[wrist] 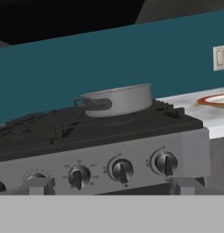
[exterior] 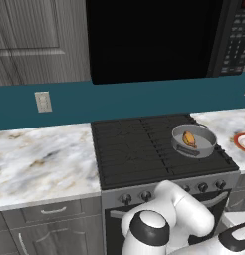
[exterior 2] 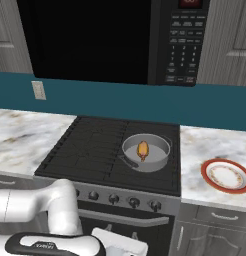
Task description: Retrieve the frozen meat and place it in the pot on a burner. Then turn the burner on.
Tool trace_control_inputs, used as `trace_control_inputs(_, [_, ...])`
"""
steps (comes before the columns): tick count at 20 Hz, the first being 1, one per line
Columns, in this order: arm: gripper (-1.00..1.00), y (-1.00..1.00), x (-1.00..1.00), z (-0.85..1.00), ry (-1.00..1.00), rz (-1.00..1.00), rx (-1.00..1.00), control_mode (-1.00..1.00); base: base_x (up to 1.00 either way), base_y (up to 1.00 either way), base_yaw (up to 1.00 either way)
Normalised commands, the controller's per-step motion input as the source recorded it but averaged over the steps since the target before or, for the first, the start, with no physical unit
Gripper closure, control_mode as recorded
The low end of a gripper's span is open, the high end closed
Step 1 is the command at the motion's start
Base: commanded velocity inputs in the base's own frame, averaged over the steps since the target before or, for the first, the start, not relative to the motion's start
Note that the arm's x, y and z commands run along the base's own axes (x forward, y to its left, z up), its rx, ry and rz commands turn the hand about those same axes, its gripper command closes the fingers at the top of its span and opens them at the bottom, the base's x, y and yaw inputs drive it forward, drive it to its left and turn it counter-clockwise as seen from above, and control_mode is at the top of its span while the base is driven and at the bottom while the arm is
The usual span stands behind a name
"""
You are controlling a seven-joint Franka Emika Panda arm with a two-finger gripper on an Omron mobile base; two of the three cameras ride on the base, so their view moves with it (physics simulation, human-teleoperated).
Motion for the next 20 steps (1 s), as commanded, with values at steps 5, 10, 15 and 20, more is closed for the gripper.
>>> trace_control_inputs(5, [-1.00, -0.03, 0.11, 0.02, 0.01, -0.04, 0.01, -1.00, 0.00, 0.00, 0.00])
trace_control_inputs(10, [-1.00, 0.00, 0.03, 0.00, 0.00, -0.05, 0.01, -1.00, 0.00, 0.00, 0.00])
trace_control_inputs(15, [-1.00, 0.01, 0.04, 0.00, 0.00, 0.00, 0.00, -1.00, 0.00, 0.00, 0.00])
trace_control_inputs(20, [-1.00, 0.00, 0.14, 0.00, 0.00, 0.00, 0.00, -1.00, 0.00, 0.00, 0.00])
